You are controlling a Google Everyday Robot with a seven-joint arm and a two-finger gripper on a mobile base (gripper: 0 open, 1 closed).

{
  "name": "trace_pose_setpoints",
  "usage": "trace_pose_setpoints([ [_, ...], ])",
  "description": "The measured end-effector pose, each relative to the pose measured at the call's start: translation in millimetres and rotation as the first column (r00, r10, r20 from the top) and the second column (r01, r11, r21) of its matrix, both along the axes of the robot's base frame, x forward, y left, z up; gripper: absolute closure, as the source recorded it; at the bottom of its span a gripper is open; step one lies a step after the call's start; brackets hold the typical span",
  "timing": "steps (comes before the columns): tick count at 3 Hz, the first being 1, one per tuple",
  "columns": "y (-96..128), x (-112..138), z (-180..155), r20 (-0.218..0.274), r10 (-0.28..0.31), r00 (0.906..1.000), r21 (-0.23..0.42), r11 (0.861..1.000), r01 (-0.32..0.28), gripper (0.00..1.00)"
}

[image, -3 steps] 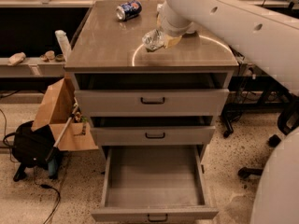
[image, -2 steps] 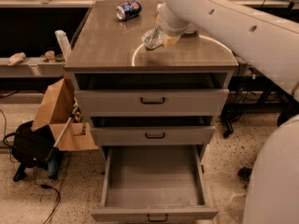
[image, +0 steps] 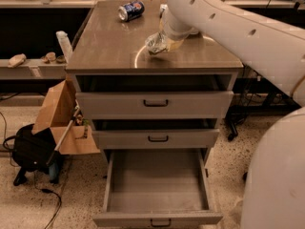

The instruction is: Pick 7up can from bottom drawer and place on counter

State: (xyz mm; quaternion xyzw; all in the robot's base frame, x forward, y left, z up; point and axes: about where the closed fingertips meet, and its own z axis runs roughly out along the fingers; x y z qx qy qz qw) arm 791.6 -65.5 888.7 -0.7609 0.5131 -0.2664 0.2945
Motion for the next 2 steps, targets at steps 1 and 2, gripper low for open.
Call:
trace_pose_setpoints([
  [1, -0.1, 0.3, -0.7, -0.001, 0.000, 1.0000, 0.000, 1.000, 0.000, 0.82],
  [2, -0.1, 0.3, -0.8, -0.001, 0.000, 1.0000, 0.000, 1.000, 0.000, 0.60],
])
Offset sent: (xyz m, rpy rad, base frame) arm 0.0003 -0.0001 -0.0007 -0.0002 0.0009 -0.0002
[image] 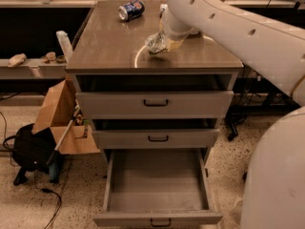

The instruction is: Pick 7up can from bottom drawer and place on counter

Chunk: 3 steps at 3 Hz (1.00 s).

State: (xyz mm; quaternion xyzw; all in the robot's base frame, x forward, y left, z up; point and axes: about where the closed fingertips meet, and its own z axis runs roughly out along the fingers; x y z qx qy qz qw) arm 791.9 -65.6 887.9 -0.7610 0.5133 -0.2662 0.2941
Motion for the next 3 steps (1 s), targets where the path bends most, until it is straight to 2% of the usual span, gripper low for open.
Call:
trace_pose_setpoints([
  [1, 0.0, 0.0, 0.0, 0.000, 0.000, 1.0000, 0.000, 1.000, 0.000, 0.36],
  [2, 0.0, 0.0, -0.1, 0.000, 0.000, 1.0000, 0.000, 1.000, 0.000, 0.05],
  [3, 0.1, 0.0, -0.2, 0.000, 0.000, 1.0000, 0.000, 1.000, 0.000, 0.00],
])
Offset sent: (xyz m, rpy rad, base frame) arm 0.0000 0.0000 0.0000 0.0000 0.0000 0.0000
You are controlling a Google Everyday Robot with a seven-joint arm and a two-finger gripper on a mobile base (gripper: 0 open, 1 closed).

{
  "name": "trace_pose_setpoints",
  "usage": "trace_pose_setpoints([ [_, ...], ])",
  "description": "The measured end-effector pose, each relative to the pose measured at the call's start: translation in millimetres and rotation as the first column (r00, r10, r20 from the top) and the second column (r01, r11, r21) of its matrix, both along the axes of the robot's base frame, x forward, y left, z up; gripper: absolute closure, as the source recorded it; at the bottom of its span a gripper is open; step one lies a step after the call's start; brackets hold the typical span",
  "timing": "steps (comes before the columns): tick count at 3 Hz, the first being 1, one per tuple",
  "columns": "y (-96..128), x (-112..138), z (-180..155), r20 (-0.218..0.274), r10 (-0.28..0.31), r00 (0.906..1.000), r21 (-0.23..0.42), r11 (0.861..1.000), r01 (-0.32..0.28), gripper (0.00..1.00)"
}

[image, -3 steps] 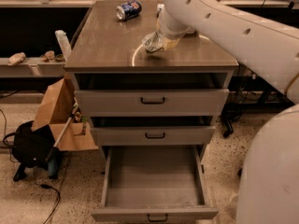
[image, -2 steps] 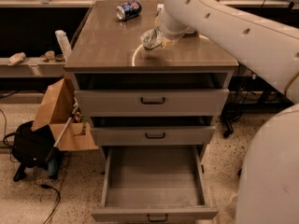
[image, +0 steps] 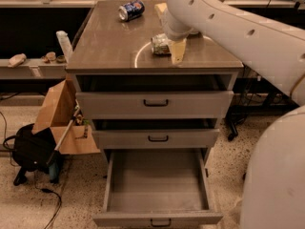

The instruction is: Pick 7up can from bottom drawer and place on counter

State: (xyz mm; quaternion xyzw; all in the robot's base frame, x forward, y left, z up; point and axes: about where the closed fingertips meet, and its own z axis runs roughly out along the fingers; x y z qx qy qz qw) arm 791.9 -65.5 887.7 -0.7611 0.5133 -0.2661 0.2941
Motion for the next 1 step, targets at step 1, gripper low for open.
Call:
trace_pose_setpoints([
  [1, 0.0, 0.0, 0.0, 0.000, 0.000, 1.0000, 0.000, 1.000, 0.000, 0.00],
])
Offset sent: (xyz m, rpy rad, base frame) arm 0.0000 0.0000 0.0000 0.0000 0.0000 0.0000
